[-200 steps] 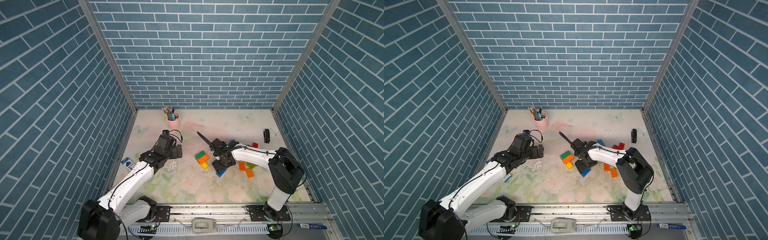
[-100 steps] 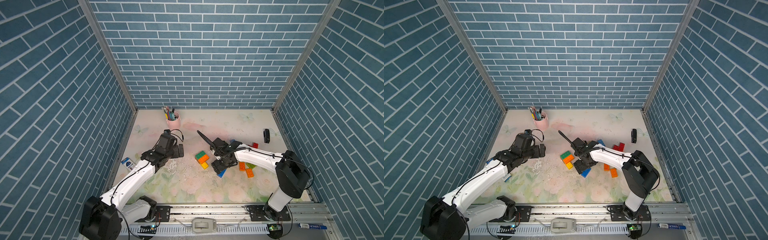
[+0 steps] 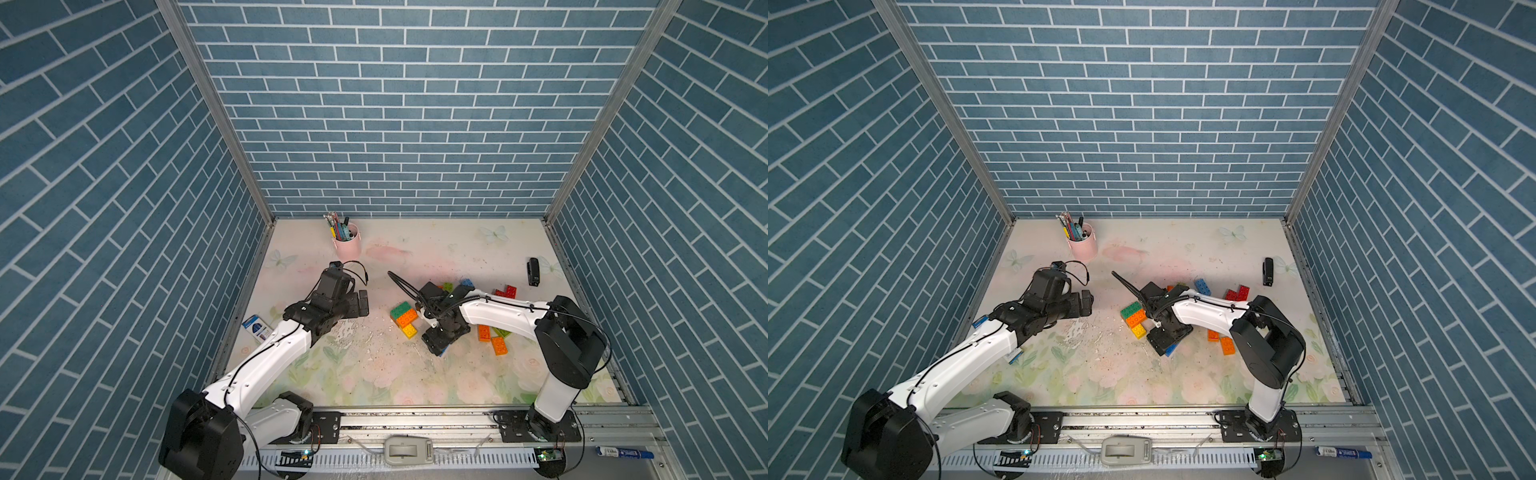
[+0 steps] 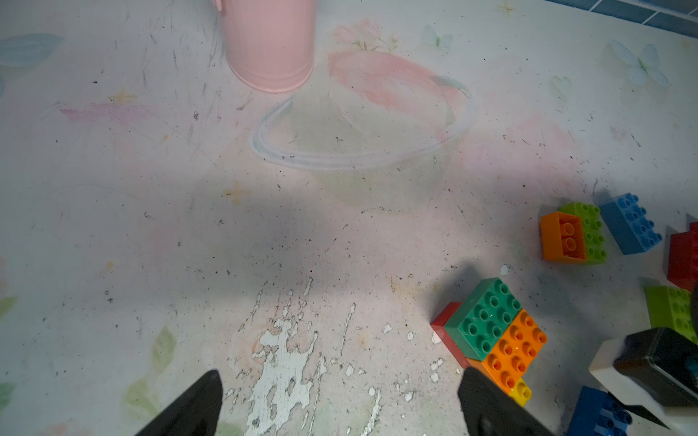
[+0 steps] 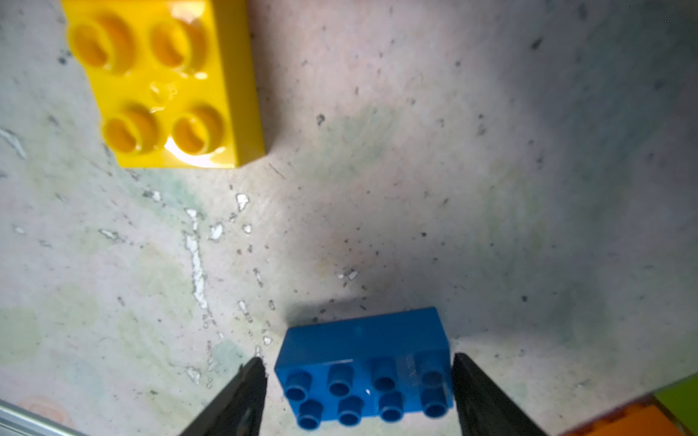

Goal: Assemble a rectangle with lego
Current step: Pick up the lego brick from the center of the board.

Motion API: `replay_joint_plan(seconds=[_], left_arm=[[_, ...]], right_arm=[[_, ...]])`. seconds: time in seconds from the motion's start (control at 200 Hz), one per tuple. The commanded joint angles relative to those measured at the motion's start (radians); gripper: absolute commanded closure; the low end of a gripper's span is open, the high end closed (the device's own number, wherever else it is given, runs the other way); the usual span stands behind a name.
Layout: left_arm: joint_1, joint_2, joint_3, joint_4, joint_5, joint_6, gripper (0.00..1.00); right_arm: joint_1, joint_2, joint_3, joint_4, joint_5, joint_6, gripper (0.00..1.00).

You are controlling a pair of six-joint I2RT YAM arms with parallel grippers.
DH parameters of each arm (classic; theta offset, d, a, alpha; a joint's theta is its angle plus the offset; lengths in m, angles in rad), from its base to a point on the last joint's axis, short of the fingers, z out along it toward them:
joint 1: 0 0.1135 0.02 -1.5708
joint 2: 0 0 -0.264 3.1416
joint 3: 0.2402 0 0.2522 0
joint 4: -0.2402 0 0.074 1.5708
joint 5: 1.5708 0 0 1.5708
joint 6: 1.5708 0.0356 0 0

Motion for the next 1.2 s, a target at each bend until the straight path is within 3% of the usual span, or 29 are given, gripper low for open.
replay_joint_plan(seconds=[0.0, 0.32, 0.76, 1.195], left_arm=[[0.006, -0.006, -0.01, 0.006, 0.004, -0.001, 0.01], [0.007, -0.016, -0.016, 0.002, 0.001, 0.003, 0.01], [0.007, -0.017, -0.016, -0.003, -0.01, 0.01, 0.01], [0.011, -0.019, -0.016, -0.008, -0.022, 0.026, 0.01]], right_arm=[[0.008, 0.016, 0.019, -0.04, 0.007, -0.02, 0.29], [0.012, 0.026, 0.019, -0.035, 0.015, -0.001, 0.33], [0.012, 0.044, 0.032, -0.027, 0.039, 0.006, 0.3], [0.014, -0.005, 0.105, -0.097, 0.06, -0.003, 0.42]])
